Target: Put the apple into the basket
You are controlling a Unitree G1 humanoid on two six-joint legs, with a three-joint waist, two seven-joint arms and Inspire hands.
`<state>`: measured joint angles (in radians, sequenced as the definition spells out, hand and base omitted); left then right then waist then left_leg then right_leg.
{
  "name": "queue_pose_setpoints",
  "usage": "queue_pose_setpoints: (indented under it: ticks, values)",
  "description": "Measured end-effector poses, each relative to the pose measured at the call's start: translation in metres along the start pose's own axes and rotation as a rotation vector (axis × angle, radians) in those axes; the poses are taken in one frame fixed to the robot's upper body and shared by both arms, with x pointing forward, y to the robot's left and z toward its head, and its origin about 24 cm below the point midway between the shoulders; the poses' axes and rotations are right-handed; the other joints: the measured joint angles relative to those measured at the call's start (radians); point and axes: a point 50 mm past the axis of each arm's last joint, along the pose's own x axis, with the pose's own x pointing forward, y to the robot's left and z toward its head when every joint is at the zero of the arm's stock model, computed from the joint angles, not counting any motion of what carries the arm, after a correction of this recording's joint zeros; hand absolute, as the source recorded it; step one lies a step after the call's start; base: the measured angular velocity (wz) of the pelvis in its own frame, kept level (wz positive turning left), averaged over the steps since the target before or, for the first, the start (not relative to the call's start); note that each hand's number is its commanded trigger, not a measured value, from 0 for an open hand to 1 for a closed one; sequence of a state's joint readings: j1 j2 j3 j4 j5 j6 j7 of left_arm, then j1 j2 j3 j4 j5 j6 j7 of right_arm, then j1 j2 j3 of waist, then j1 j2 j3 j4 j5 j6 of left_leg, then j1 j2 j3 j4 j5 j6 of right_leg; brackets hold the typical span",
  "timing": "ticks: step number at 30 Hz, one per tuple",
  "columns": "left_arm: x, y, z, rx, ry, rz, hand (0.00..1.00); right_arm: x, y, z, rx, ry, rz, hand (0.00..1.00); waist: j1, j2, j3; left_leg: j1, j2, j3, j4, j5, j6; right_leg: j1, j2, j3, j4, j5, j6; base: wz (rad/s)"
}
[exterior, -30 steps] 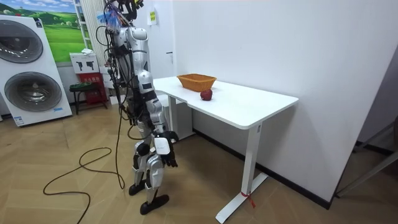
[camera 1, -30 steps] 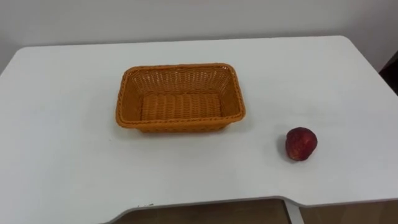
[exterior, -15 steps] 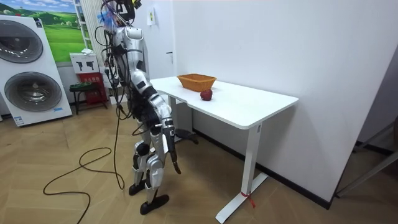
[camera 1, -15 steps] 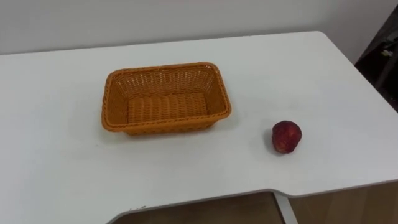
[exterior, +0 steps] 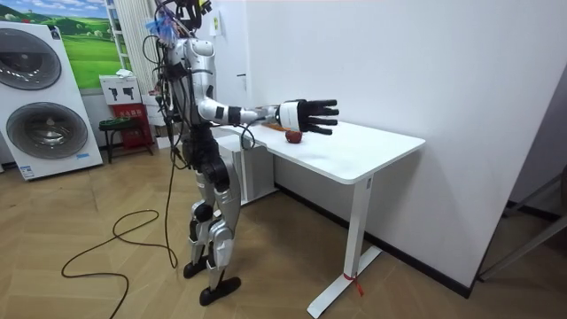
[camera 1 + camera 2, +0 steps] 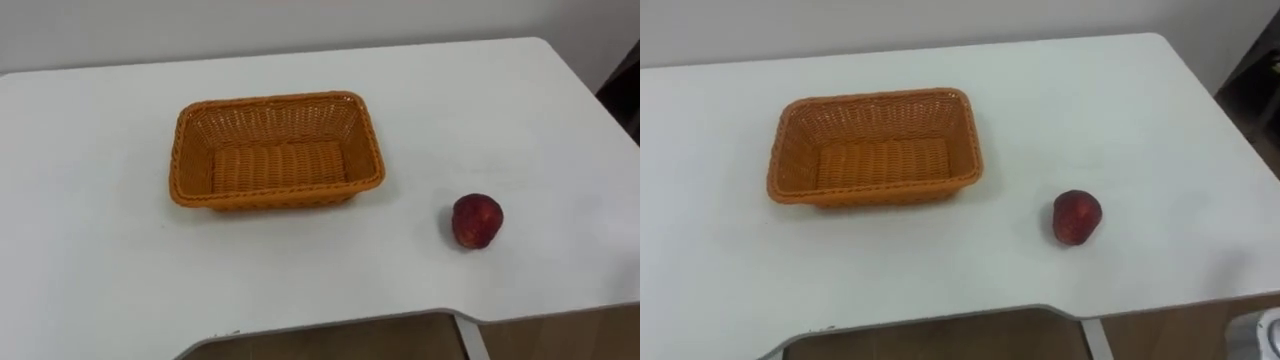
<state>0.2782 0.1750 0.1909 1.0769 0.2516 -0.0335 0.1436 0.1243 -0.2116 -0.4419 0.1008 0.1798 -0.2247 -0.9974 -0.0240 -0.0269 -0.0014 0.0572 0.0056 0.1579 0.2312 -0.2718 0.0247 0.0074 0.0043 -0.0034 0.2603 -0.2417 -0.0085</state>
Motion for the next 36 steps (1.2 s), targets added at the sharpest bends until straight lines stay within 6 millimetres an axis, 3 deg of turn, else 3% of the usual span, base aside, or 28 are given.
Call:
queue_pose_setpoints:
  ticks: [7, 9, 14, 18, 26, 36]
  values:
    - [0.001, -0.003, 0.007, 0.011, -0.024, -0.032, 0.00, -0.026, 0.027, 0.009, -0.060, -0.121, 0.283, 0.00, 0.015, -0.005, 0.0004, 0.006, 0.003, -0.006, -0.012, 0.003, 0.000, 0.019, 0.004, 0.001, -0.042, 0.019, 0.001, -0.01]
    - [0.001, -0.005, 0.009, 0.023, -0.034, -0.045, 0.00, -0.035, 0.033, 0.006, -0.065, -0.109, 0.364, 0.00, 0.030, -0.007, 0.0018, 0.006, 0.003, -0.009, -0.013, 0.003, 0.000, 0.022, 0.004, -0.001, -0.051, 0.024, 0.001, -0.02]
    - [0.001, -0.010, 0.017, 0.068, -0.066, -0.078, 0.00, -0.060, 0.046, -0.004, -0.093, -0.073, 0.574, 0.00, 0.031, -0.007, 0.0017, 0.014, 0.003, -0.018, -0.028, 0.006, 0.000, 0.030, 0.004, -0.015, -0.059, 0.026, 0.002, 0.05]
    - [0.001, -0.011, 0.019, 0.072, -0.078, -0.087, 0.00, -0.078, 0.048, -0.012, -0.122, -0.045, 0.727, 0.00, 0.038, -0.013, 0.0069, 0.031, 0.003, -0.025, -0.035, 0.008, -0.001, 0.047, 0.004, -0.029, -0.060, 0.026, 0.002, 0.05]
    - [0.001, -0.013, 0.022, 0.077, -0.103, -0.094, 0.00, -0.091, 0.051, -0.024, -0.161, -0.009, 0.864, 0.00, 0.057, -0.019, 0.0071, 0.033, 0.002, -0.024, -0.037, 0.008, -0.001, 0.046, 0.004, -0.030, -0.060, 0.026, 0.002, -0.02]
    - [0.000, -0.014, 0.023, 0.102, -0.115, -0.100, 0.00, -0.109, 0.054, -0.027, -0.213, -0.050, 0.980, 0.00, 0.053, -0.019, 0.0055, 0.041, 0.002, -0.024, -0.037, 0.008, -0.001, 0.061, 0.004, -0.032, -0.077, 0.027, 0.002, -0.01]
